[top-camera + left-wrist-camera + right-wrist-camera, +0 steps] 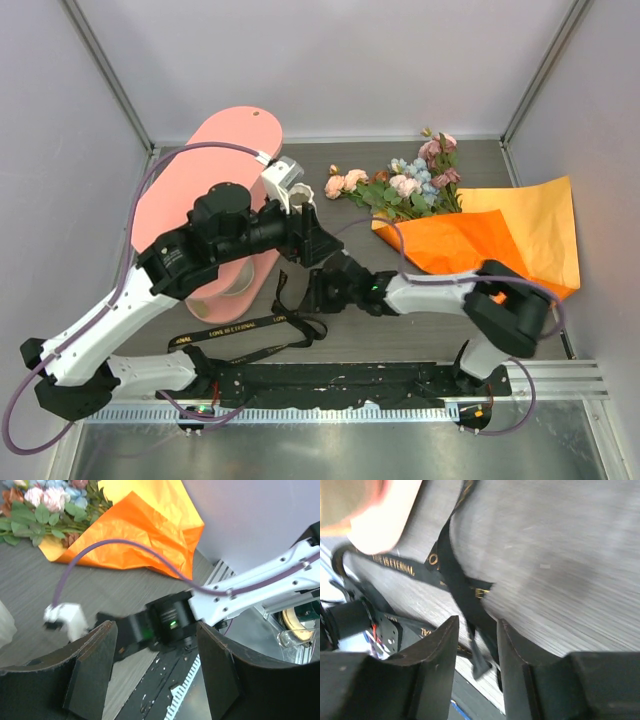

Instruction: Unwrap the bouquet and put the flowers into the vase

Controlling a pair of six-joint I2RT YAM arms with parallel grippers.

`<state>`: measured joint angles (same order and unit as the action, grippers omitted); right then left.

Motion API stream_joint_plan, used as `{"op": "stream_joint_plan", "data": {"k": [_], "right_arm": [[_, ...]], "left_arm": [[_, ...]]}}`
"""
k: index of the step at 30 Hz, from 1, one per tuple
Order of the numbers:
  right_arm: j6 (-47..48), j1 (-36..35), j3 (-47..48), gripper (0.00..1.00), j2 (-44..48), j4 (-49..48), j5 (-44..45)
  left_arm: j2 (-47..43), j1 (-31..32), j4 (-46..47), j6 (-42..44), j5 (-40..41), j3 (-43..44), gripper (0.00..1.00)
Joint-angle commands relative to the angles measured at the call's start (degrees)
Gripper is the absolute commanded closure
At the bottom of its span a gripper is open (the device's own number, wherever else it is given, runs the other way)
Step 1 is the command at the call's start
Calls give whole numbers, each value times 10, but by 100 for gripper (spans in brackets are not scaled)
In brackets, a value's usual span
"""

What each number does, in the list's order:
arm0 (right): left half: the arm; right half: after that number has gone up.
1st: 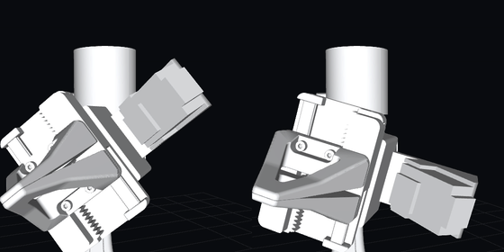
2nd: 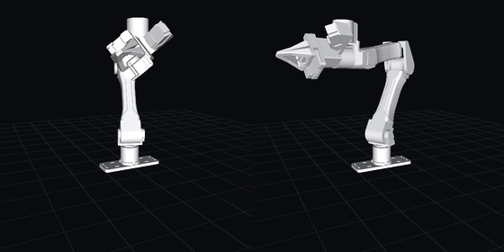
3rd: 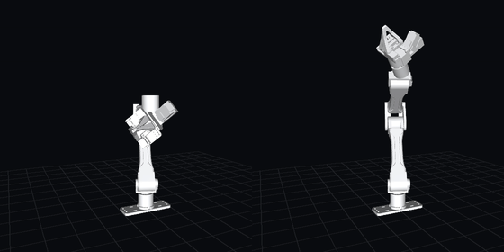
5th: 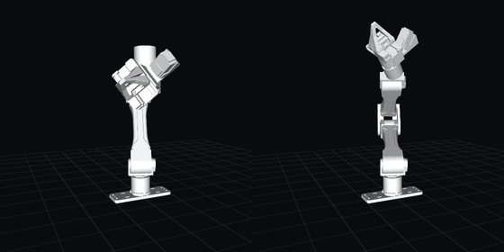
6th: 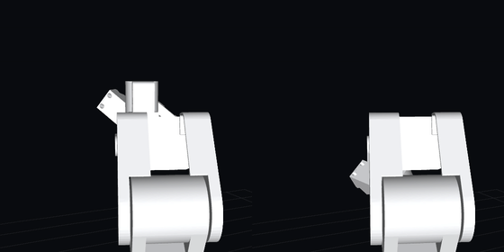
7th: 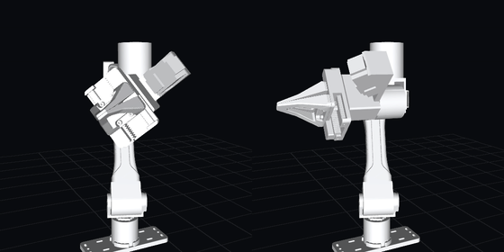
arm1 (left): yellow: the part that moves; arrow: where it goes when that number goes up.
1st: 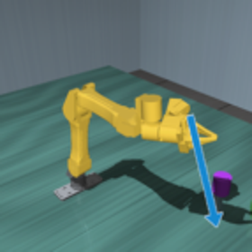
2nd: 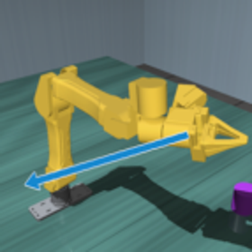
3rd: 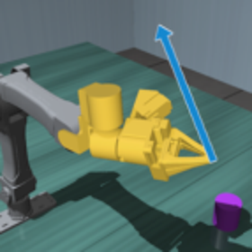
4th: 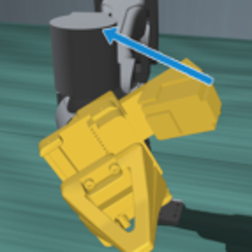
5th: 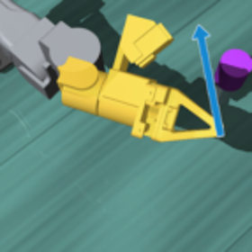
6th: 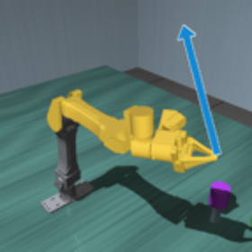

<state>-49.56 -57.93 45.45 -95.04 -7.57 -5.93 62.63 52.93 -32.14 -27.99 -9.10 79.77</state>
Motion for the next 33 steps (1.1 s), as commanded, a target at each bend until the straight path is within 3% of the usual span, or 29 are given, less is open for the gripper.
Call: {"op": "stream_joint_plan", "data": {"k": [1, 4, 5, 6, 8, 9, 12, 15, 19, 25, 28, 33], "right_arm": [[0, 99, -47, 54, 187, 94, 96], [58, 238, -31, 49, 292, 207, 111], [87, 277, -21, 40, 308, 270, 122], [103, 370, 4, 35, 332, 297, 141], [132, 465, 30, 24, 343, 341, 148], [159, 543, 51, 21, 341, 340, 152], [209, 683, 102, 15, 287, 326, 160], [230, 778, 169, 16, 185, 324, 146], [258, 853, 220, 18, 77, 282, 79], [342, 869, 235, 19, -29, 198, -67], [376, 869, 253, 20, -77, 200, -130], [430, 870, 273, 21, -113, 222, -151]], "left_arm": [[19, 2, 25, 17, -15, 43, 30], [40, 2, 37, 23, -31, 49, 30], [44, 2, 43, 24, -35, 50, 30], [56, 2, 45, 25, -48, 53, 30], [66, 2, 59, 24, -64, 53, 30], [71, 2, 65, 18, -81, 51, 30], [75, 2, 91, 4, -128, 36, 30], [70, 2, 103, 2, -162, 14, 28], [65, 2, 81, 14, -212, 0, 26], [35, 2, 69, 42, -265, -57, 24], [16, 2, 47, 81, -264, -77, 24], [-18, 46, 17, 137, -215, -95, 23]]}}
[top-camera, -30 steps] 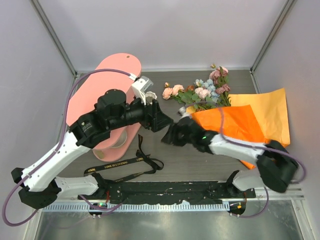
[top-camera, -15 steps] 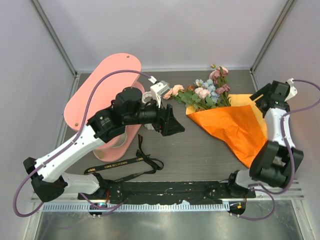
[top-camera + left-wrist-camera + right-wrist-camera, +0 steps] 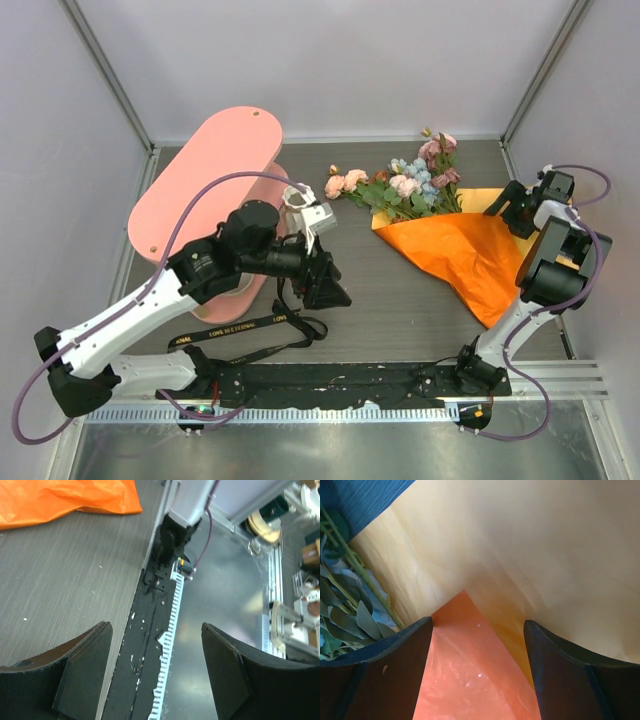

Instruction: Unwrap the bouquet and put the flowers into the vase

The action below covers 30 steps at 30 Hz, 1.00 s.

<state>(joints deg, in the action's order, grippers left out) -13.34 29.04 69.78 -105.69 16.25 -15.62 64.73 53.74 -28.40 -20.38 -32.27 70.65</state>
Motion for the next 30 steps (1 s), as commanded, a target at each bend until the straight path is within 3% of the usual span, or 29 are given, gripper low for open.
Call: {"op": "stream_joint_plan", "data": {"k": [1, 7, 11, 14, 15, 16, 19, 22, 23, 26, 30], "right_arm": [[75, 0, 32, 23, -15, -12, -61], [91, 1, 2, 40, -22, -30, -146], [78, 1, -51, 65, 32, -66, -144], [66, -3, -57, 76, 72, -63, -123], [60, -4, -59, 93, 93, -61, -119], [54, -8, -59, 99, 101, -56, -100], [44, -30, -57, 99, 147, -25, -22], [32, -77, -64, 99, 194, 29, 122], [33, -133, -66, 99, 204, 56, 193], [-17, -260, -76, 99, 230, 120, 558], [-134, -339, -104, 99, 258, 204, 710]], "left_arm": [[-43, 43, -19, 62, 18, -9, 23], [-71, 46, -11, 55, 20, -20, 23], [-74, 46, 1, 47, 15, -23, 22], [-73, 46, 19, 32, -2, -28, 22], [-72, 46, 22, 29, -4, -32, 22], [-71, 46, 25, 25, -7, -33, 22], [-66, 46, 29, 20, -5, -39, 22], [-57, 46, 32, 18, -2, -39, 22], [-52, 46, 34, 14, -2, -39, 22], [-36, 46, 27, 5, -4, -25, 22], [-17, 46, 27, -13, -9, -15, 23]]}}
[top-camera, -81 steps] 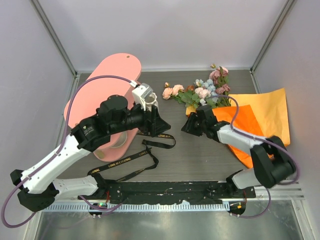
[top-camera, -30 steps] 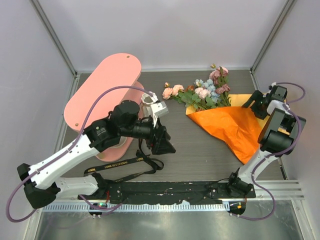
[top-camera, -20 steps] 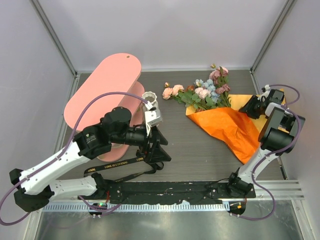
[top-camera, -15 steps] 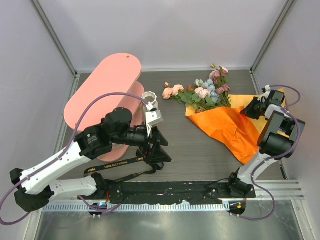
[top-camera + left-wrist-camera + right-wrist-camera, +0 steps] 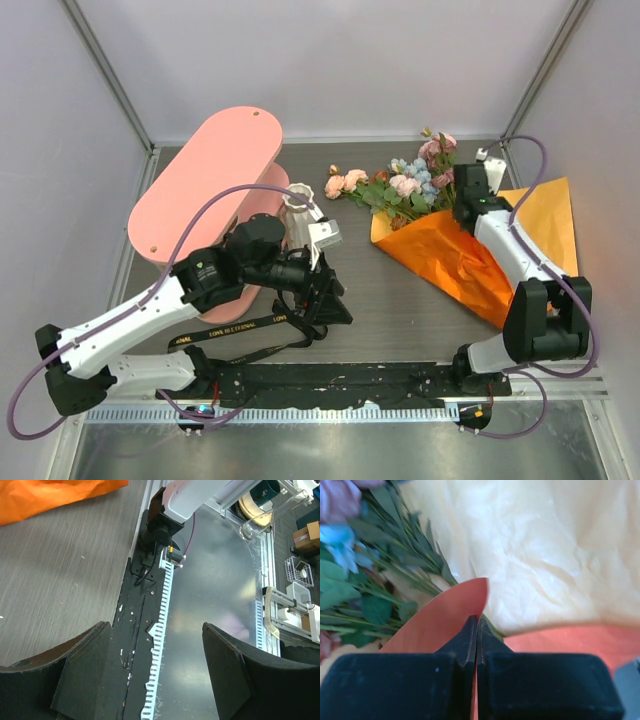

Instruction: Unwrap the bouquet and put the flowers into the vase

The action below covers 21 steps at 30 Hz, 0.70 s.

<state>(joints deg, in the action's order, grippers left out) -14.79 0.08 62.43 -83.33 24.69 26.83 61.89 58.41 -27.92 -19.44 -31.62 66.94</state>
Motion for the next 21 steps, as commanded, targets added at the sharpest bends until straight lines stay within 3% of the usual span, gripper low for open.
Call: {"op": "stream_joint_plan", "data": {"k": [1, 6, 12, 19, 21], "right_arm": [[-121, -58, -55, 99, 46, 120, 284], [-121, -137, -103, 99, 126, 129, 232], [-178, -210, -102, 99, 189, 195, 44], [-224, -215, -201, 98, 250, 137, -379], [-227, -216, -247, 90, 256, 119, -484]], "left_arm": [[13, -1, 28, -27, -16, 21, 23], [16, -1, 41, -45, -7, 14, 23], [45, -1, 47, -50, -9, 25, 23], [62, -1, 59, -57, -13, 21, 23], [63, -1, 61, -59, -12, 19, 23]]}}
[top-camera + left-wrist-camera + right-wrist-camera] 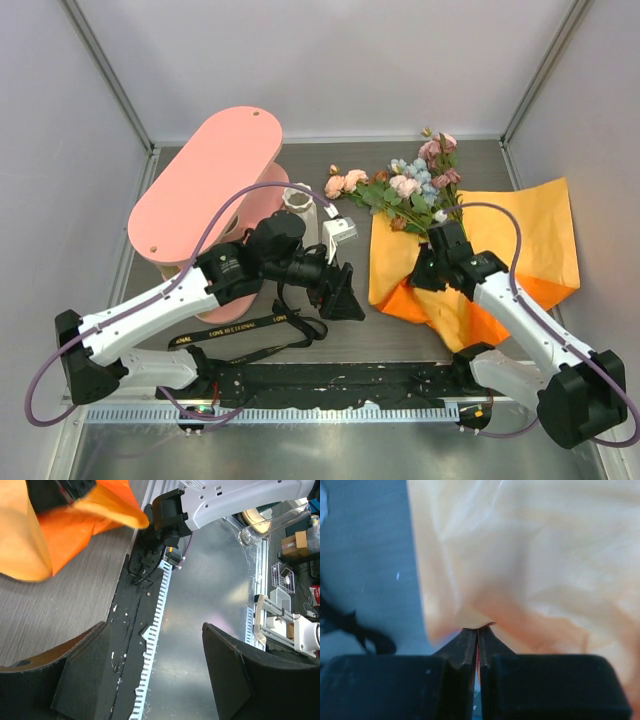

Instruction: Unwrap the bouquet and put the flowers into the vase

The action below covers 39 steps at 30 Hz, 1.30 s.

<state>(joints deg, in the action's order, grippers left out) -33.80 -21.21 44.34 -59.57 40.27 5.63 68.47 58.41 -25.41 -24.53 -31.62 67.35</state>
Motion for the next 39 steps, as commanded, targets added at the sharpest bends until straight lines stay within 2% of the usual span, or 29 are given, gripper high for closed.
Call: {"op": "stream_joint_plan", "data": {"k": [1, 3, 4, 6, 8, 9, 10, 12, 15, 19, 21, 23, 27, 28, 31, 33, 37, 39], "right_arm": [[-35, -3, -79, 85, 18, -41, -295], [-33, -3, -100, 70, 14, -32, -334], [-29, -3, -96, 58, 13, -13, -327], [-40, -3, -43, 52, 38, 26, -208], [-84, -3, 34, 37, 79, 85, -86], [-103, -3, 54, 24, 88, 111, 57], [-118, -2, 71, 6, 97, 121, 111], [-155, -3, 114, 5, 94, 155, 266], [-167, -3, 159, 4, 44, 177, 390], [-204, -2, 226, 1, -64, 237, 494], [-198, -2, 267, 1, -118, 266, 502], [-192, -2, 266, 1, -134, 263, 501], [-165, 27, 219, 1, -174, 193, 483], [-166, 53, 212, 4, -200, 186, 474], [-132, 71, 188, 11, -230, 119, 432], [-113, 71, 173, 11, -254, 72, 423], [-101, 96, 175, 9, -323, 55, 426], [-109, 115, 170, 10, -360, 55, 424]], "left_arm": [[-1, -1, 39, -9, -12, 12, 23], [1, -1, 43, -10, -10, 13, 23], [7, -1, 46, -12, -11, 16, 23], [13, -1, 53, -17, -9, 18, 23], [25, -1, 57, -22, -10, 25, 23], [29, -1, 68, -25, -10, 28, 23], [32, -1, 73, -29, -10, 30, 23], [47, -1, 85, -39, -19, 38, 23], [63, -1, 84, -40, -30, 53, 23], [75, -1, 83, -44, -25, 61, 23], [81, -1, 90, -48, -27, 64, 23], [83, -1, 105, -60, -29, 63, 23], [105, -1, 116, -72, -40, 76, 23], [117, -1, 118, -77, -43, 78, 23], [138, 0, 132, -84, -53, 81, 23], [153, 1, 135, -83, -53, 88, 23], [218, 6, 123, -68, -30, 102, 24], [242, 8, 121, -53, 12, 106, 26]]}}
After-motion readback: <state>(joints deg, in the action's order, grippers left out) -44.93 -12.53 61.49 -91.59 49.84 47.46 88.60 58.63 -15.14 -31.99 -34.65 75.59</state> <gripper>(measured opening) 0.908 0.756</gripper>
